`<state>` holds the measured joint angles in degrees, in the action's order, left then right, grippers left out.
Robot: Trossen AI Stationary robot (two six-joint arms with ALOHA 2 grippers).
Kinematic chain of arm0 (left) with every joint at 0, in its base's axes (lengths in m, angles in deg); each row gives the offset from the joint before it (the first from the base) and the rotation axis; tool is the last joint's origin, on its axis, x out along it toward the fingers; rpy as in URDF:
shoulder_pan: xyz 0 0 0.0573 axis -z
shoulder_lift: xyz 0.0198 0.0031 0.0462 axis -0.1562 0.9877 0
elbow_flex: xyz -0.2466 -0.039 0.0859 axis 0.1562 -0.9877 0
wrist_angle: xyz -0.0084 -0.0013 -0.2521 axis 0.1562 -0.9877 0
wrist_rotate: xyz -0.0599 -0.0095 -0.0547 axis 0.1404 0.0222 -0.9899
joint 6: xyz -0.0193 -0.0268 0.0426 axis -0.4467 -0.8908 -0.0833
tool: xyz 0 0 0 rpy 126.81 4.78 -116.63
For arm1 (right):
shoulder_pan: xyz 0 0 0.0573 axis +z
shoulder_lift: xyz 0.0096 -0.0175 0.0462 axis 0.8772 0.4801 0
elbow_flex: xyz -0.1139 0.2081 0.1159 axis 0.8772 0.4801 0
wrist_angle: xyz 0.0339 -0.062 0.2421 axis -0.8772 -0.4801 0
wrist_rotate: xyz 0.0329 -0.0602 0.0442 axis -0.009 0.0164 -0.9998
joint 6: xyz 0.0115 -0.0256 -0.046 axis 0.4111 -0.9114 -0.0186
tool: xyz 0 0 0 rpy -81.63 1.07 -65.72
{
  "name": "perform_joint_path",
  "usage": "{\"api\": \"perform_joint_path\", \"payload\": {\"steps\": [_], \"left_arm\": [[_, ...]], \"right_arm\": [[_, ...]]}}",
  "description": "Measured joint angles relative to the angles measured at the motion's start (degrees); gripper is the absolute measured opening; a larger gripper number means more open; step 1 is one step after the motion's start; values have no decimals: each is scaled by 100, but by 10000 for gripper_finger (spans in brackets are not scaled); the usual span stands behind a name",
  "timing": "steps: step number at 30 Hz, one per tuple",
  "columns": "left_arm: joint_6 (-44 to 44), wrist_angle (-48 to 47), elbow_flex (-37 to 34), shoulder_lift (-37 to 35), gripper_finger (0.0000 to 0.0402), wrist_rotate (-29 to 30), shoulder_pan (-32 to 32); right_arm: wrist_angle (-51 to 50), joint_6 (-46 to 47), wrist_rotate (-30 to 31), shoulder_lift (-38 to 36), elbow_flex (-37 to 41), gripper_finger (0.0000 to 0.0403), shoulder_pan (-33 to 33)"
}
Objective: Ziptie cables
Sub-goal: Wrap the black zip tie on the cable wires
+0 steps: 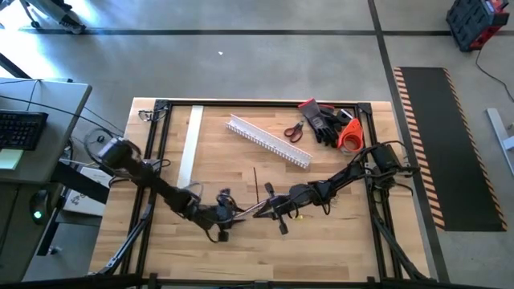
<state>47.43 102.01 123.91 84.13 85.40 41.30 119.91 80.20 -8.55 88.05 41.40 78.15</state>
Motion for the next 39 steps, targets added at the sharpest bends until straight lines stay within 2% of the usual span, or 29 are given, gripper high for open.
{"api": "perform_joint_path", "payload": {"steps": [4,9,17,21,24,29,35,39], "left_arm": [[574,924,530,846,139,430,-90],[767,1038,1039,1288,140,1000,-132],[962,1019,1170,1340,57,1490,39],[920,981,1168,1342,12,1537,81],[804,950,1166,1347,5,1512,63],[514,837,1166,1347,1,1395,26],[317,733,1174,1343,0,1400,27],[237,729,1175,1339,0,1311,-14]], "right_arm": [[-40,-13,-1,0,-30,0,2],[-150,-13,62,0,-30,0,17],[-250,-318,539,0,-30,0,175],[-422,-186,485,-7,-39,0,204],[-493,-82,508,-19,-39,3,205],[-1082,94,499,-293,-32,47,208],[-2621,117,500,-1008,-22,114,203],[-3032,105,516,-1466,-24,127,239]]}}
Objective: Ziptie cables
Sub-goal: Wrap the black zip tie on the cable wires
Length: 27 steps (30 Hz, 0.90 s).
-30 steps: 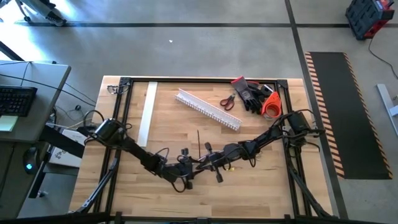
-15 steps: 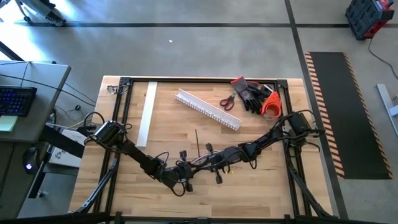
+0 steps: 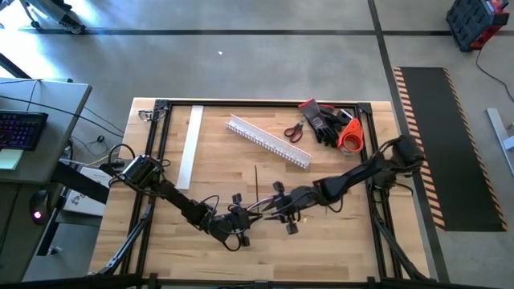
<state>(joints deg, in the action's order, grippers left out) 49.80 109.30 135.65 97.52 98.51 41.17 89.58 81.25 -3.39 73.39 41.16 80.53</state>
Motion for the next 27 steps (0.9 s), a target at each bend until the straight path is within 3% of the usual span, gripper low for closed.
{"api": "perform_joint_path", "payload": {"steps": [4,10,27], "left_arm": [[-40,-19,-1,0,0,-239,-80],[-44,-23,0,0,0,-354,-142],[-55,1,0,-3,0,-390,-85]], "right_arm": [[622,-400,200,-147,-1,103,144],[887,-435,261,26,-9,10,140],[617,33,542,407,-7,0,109]]}}
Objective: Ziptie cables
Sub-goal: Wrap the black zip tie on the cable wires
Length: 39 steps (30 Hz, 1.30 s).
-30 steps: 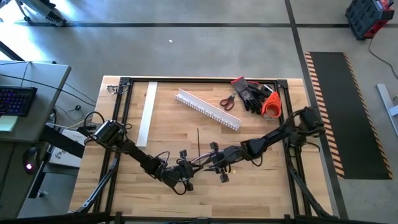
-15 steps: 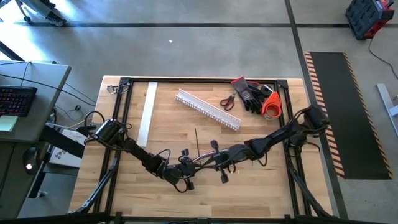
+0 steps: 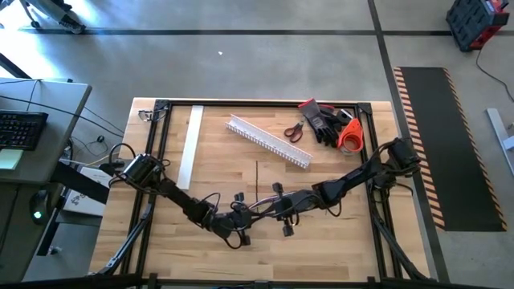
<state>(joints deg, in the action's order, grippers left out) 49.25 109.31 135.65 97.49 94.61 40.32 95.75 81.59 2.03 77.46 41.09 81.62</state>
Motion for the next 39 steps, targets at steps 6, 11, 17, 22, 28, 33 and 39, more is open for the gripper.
{"api": "perform_joint_path", "payload": {"steps": [6,11,17,22,28,33,39], "left_arm": [[-134,-35,0,-4,0,-15,64],[-279,-183,-1,-4,0,-54,99],[-290,-256,0,-4,0,-74,109],[-334,-301,-2,-4,0,-96,109],[-386,-313,-2,-4,0,-96,109],[-387,-313,-2,-4,0,-96,109],[-424,-329,-2,-4,0,-96,109]], "right_arm": [[13,262,231,-297,-2,0,-184],[-164,950,317,-285,-2,8,-915],[-336,1331,-263,194,2,85,-1894],[-319,1386,-229,601,-2,172,-2289],[84,1453,-412,1118,-3,220,-2415],[700,1515,-578,1393,-4,209,-2414],[774,1442,-659,1420,-4,175,-2413]]}}
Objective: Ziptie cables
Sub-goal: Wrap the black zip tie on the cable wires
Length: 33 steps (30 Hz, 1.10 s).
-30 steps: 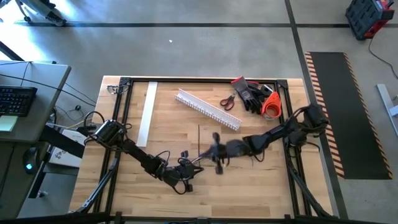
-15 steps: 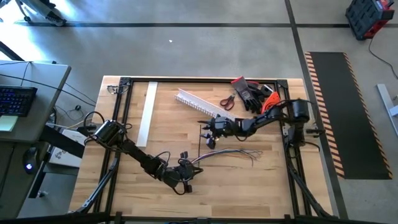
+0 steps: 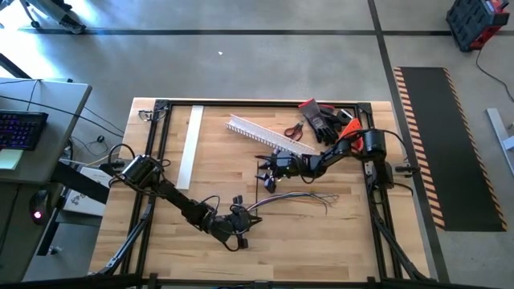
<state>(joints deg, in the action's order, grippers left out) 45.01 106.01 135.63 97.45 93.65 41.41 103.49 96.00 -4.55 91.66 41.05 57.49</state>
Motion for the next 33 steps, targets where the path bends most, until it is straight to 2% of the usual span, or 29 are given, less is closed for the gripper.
{"api": "perform_joint_path", "payload": {"steps": [4,9,11,17,21,25,29,33], "left_arm": [[33,20,0,0,0,1,0],[35,31,0,-1,0,156,13],[37,33,0,-15,0,275,41],[38,60,-2,-93,0,633,186],[60,250,-2,-177,0,802,192],[201,514,-2,-165,0,790,119],[155,566,-2,-37,0,721,-33],[308,1081,-1,142,0,560,-225]], "right_arm": [[-17,-266,-90,0,0,128,4],[33,-432,-123,4,0,30,23],[147,-554,-111,4,0,9,38],[517,-1213,93,-47,2,1,198],[545,-1681,472,-285,43,0,380],[542,-2304,856,-665,249,0,596],[438,-2845,890,-1000,494,0,781],[215,-3260,890,-1183,692,0,916]]}}
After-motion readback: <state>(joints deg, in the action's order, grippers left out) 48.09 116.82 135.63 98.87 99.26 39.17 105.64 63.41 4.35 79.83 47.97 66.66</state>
